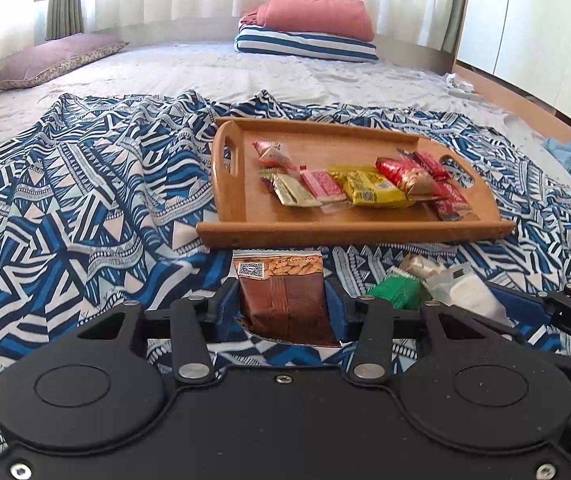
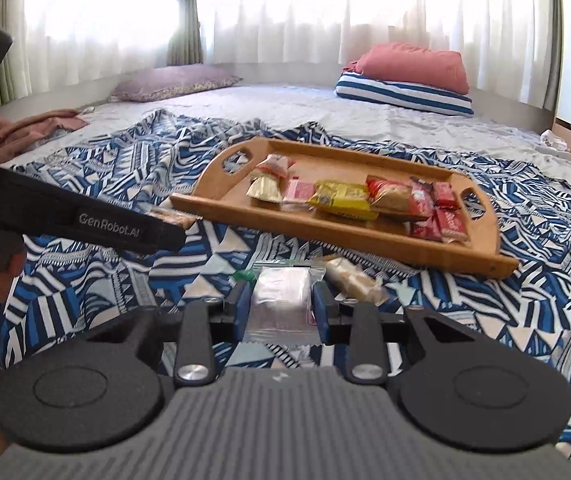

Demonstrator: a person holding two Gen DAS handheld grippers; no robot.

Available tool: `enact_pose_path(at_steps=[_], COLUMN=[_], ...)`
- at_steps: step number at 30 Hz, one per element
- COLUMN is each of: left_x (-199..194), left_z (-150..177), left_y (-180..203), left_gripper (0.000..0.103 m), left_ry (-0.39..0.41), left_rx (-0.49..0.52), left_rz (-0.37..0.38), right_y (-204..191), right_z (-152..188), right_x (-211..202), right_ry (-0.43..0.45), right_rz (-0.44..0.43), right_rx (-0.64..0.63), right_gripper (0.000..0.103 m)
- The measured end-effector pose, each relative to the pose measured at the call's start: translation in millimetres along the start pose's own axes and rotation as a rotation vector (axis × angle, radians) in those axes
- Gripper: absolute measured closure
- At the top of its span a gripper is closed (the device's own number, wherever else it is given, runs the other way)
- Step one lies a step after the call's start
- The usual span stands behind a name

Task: Organize snacks
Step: 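Carry the brown packet and white packet over the wooden tray with both tools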

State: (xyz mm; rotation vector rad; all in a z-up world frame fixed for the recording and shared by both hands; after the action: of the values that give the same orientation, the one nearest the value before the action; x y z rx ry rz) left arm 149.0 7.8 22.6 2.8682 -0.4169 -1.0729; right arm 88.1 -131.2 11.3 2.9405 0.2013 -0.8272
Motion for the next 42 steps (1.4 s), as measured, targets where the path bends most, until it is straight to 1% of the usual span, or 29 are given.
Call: enact_pose_path(at_steps=[6,11,17,22,29,32,36,42], left_x=[0.2,3.7,23.4,57.5,121.4,147.7,180.5,209.4], left_z=[-29.3,-61.6,-98.0,-120.0,-140.1,-142.7,-141.8,-137.0], left_y=[4.5,10.7,17.3,16.4,4.8,2.5,0.7,2.6], left_gripper=[0.06,0.06,0.06,0.06,0.06,0.06,0.06,0.06], left_ry=[0.032,0.073,0.091,0.081,0.04,0.014,-0.011,-0.031], left_rx=[0.001,0.001,-0.014,-0.027,-0.098,-0.112,-0.106,-0.089], left_rz=[0.019,0.057,0.109,0.131,0.135,0.131,0.105,0.087], right_y=[22.5,43.8,67.9,84.1,110.5,117.9,123.7,124.3], right_z=[-29.6,-58.5,-87.2,-104.4,-119.7,-125.8,-130.5,-127.6], right_x=[6.8,21.2,50.1,83.5,141.0,164.5,195.0,228.7], right_ry=[0.021,0.022,-0.015,-0.066,-0.147,-0.169,-0.193,-0.219], right_rz=[0.027,0.04,0.027,0.033,0.039,0.046,0.054,0.066], right_rx=[0.039,0.076,0.143,0.164,0.232,0.237,0.234,0.206], right_gripper=[0.065,0.065,0.065,0.065,0.065,0.065,0.065,0.065])
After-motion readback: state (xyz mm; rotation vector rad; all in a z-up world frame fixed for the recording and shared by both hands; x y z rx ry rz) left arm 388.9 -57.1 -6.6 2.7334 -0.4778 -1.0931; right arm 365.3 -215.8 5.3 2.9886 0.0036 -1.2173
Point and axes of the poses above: each gripper's, at about its wrist camera, not at the fingertips, and x roughly the way its jaws point, y to its right, z to its underside, the point moved 6 cm from there along x, roughly the way its jaws point, and after that the axes turned 5 degrees about z, right-handed, at the moved point
